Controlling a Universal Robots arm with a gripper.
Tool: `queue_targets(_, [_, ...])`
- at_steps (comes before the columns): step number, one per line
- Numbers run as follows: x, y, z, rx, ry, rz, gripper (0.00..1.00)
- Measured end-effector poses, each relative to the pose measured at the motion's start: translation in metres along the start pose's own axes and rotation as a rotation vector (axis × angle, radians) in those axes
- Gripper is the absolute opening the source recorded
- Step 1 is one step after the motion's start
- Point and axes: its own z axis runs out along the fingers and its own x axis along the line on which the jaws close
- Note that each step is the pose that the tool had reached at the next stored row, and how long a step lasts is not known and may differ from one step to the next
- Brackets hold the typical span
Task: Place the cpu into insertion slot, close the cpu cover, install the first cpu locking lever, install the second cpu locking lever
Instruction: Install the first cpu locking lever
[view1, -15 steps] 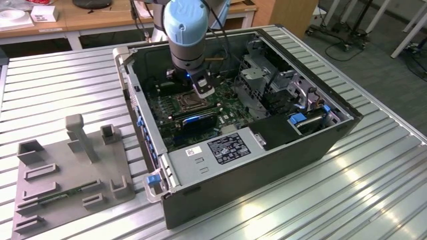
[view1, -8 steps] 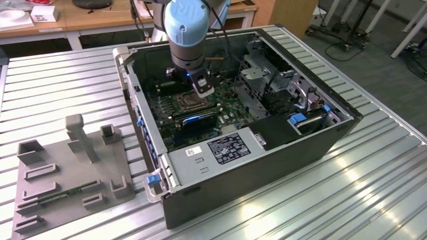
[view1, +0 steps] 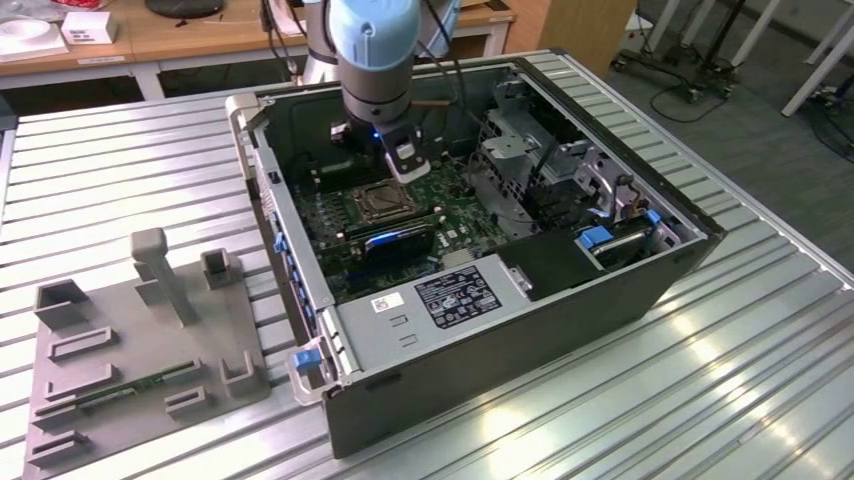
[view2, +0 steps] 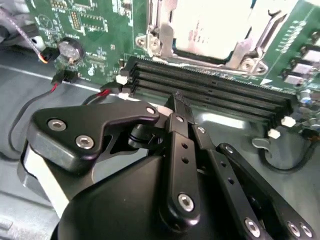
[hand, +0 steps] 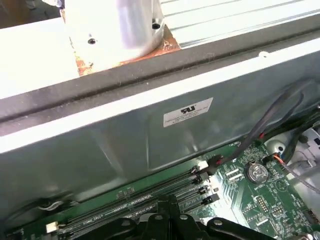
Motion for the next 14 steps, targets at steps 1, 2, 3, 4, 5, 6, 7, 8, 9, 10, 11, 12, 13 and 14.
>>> queue_targets(1, [0.0000, 0.0001, -0.0003, 0.0112, 0.0026, 0.001, 0.11])
queue_targets(2, [0.0000, 0.0001, -0.0003, 0.0246, 0.0061, 0.002, 0.11])
queue_targets(3, [0.0000, 0.0001, -0.0003, 0.0414, 0.0100, 0.004, 0.11])
queue_targets(4, [0.0000, 0.0001, -0.0002, 0.0636, 0.0133, 0.005, 0.11])
queue_targets(5, [0.0000, 0.0001, -0.0003, 0.0844, 0.0163, 0.006, 0.11])
queue_targets(6, [0.0000, 0.0001, -0.0003, 0.1050, 0.0184, 0.007, 0.11])
queue_targets(7, [0.0000, 0.0001, -0.0003, 0.1247, 0.0190, 0.007, 0.11])
queue_targets(8, [0.0000, 0.0001, -0.0003, 0.1440, 0.0186, 0.006, 0.11])
queue_targets(9, [0.0000, 0.0000, -0.0003, 0.1633, 0.0181, 0.006, 0.11])
queue_targets(10, [0.0000, 0.0000, -0.0004, 0.1836, 0.0173, 0.005, 0.11])
queue_targets(11, [-0.0001, -0.0001, -0.0004, 0.2027, 0.0165, 0.004, 0.11])
queue_targets(12, [-0.0001, -0.0001, -0.0003, 0.2216, 0.0154, 0.003, 0.11])
queue_targets(13, [-0.0001, -0.0001, -0.0004, 0.2405, 0.0143, 0.003, 0.11])
queue_targets(14, [-0.0001, -0.0002, -0.0005, 0.2575, 0.0122, 0.002, 0.11])
